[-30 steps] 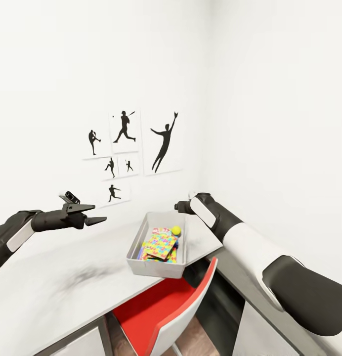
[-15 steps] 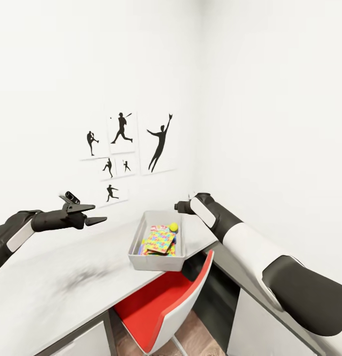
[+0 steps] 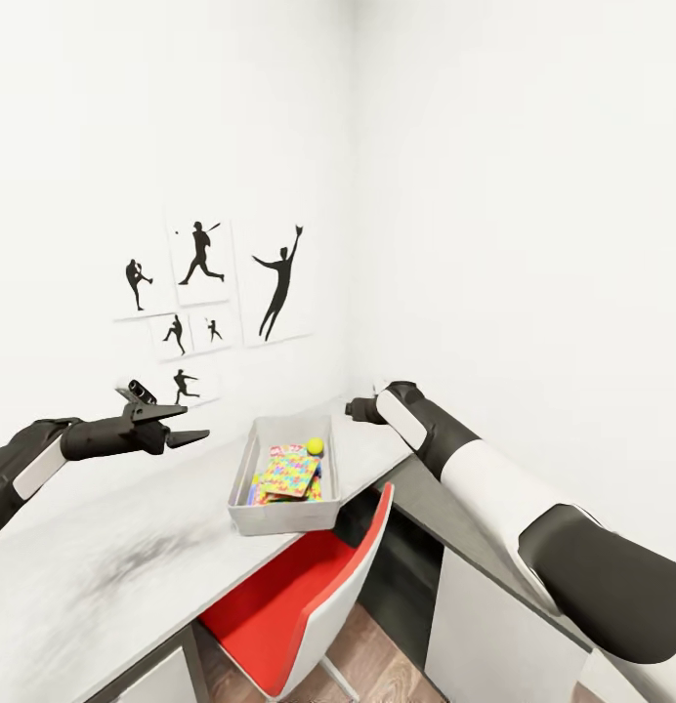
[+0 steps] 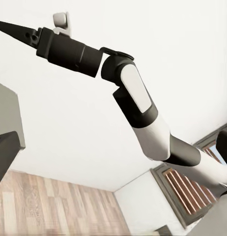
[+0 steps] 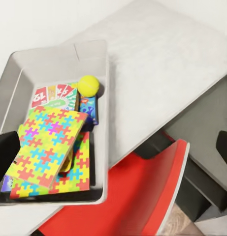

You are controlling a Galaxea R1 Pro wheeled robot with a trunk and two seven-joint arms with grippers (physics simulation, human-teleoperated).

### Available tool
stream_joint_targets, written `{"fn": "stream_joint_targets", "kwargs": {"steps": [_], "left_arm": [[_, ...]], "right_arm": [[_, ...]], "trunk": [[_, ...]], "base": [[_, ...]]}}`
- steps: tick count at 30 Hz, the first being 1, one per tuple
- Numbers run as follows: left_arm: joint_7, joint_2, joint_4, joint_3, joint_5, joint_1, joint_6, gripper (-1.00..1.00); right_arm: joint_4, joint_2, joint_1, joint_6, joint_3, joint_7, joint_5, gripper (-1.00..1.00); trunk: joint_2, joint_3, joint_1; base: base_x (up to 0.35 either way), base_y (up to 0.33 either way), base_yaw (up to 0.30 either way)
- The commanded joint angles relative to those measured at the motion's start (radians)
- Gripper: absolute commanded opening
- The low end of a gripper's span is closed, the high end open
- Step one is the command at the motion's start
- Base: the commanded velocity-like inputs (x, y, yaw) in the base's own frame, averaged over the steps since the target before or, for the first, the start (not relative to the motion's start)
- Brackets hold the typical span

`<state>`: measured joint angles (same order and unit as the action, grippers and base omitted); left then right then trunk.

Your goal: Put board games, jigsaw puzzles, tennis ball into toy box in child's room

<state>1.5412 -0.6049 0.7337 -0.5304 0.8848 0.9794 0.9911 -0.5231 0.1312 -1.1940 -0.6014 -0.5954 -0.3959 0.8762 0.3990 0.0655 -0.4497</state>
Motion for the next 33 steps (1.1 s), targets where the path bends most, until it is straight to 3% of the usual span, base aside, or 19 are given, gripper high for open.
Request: {"fn": "stream_joint_targets", "kwargs": {"steps": [1,33], "left_arm": [[0.007,-0.002,0.0,-0.005,0.002,0.001,0.011,1.0],[0.007,-0.002,0.0,-0.005,0.0,0.001,0.009,1.0]], "right_arm": [[0.0,0.0,-0.001,0.0,-0.006,-0.009,0.01,1.0],[0.0,0.0,-0.001,-0.001,-0.006,-0.009,0.01,1.0]], "trunk": [[0.001,-0.001,0.0],[0.001,-0.001,0.0]], "base": [[-0.145,0.116,-0.282],[-0.168,0.124,-0.283]]}}
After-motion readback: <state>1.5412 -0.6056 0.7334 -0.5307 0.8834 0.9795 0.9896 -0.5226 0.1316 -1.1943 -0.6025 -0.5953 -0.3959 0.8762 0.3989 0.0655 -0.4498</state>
